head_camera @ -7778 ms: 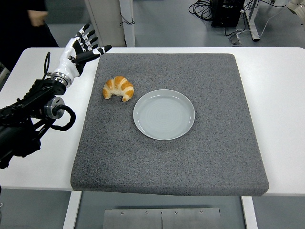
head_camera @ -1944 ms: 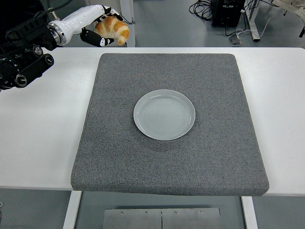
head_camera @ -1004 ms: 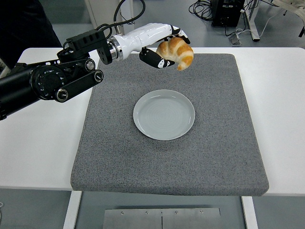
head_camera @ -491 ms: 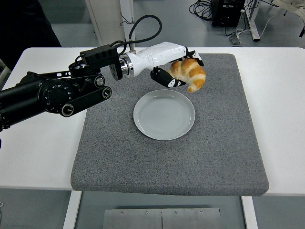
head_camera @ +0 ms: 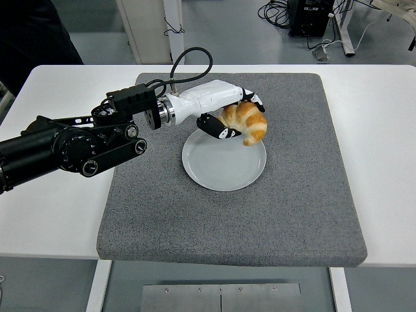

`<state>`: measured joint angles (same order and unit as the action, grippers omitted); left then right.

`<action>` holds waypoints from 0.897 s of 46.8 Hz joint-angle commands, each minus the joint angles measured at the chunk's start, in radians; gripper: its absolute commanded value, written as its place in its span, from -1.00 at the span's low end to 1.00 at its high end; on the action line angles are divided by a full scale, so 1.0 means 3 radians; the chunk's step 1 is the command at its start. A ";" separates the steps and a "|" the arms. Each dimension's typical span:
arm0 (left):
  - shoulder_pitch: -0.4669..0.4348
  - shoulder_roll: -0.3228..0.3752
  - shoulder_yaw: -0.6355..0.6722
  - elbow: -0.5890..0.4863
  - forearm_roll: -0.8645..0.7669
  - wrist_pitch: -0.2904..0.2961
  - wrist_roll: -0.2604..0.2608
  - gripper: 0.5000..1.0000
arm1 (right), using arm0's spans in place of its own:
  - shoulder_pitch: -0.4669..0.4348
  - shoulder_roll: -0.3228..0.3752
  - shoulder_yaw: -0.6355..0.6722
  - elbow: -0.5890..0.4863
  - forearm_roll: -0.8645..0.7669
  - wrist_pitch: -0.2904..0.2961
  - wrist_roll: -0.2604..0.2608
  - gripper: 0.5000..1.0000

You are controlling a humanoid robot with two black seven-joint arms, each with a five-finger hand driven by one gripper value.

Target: Place the bread on the plate

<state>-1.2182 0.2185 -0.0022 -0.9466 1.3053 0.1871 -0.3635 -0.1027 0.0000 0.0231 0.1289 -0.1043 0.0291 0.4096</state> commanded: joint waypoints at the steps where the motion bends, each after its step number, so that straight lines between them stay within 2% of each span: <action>1: 0.0011 0.0003 0.0079 0.0000 0.0011 0.0092 0.0000 -0.52 | 0.0000 0.0000 0.0000 0.0000 0.0000 0.0000 0.0000 1.00; 16: 0.0154 -0.0012 0.0171 0.0000 0.0016 0.0220 -0.0021 -0.52 | 0.0000 0.0000 0.0000 0.0000 0.0000 0.0000 0.0000 1.00; 26: 0.0164 -0.0017 0.0360 0.0021 0.0011 0.0388 -0.0021 -0.52 | 0.0000 0.0000 0.0000 0.0000 0.0000 0.0000 0.0000 1.00; 42: 0.0246 -0.0033 0.0365 0.0108 0.0016 0.0404 -0.0026 -0.51 | 0.0000 0.0000 0.0000 0.0000 0.0000 0.0000 0.0000 1.00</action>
<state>-1.1489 0.2105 0.1069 -0.9247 1.3095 0.3084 -0.3710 -0.1028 0.0000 0.0230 0.1289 -0.1043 0.0292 0.4096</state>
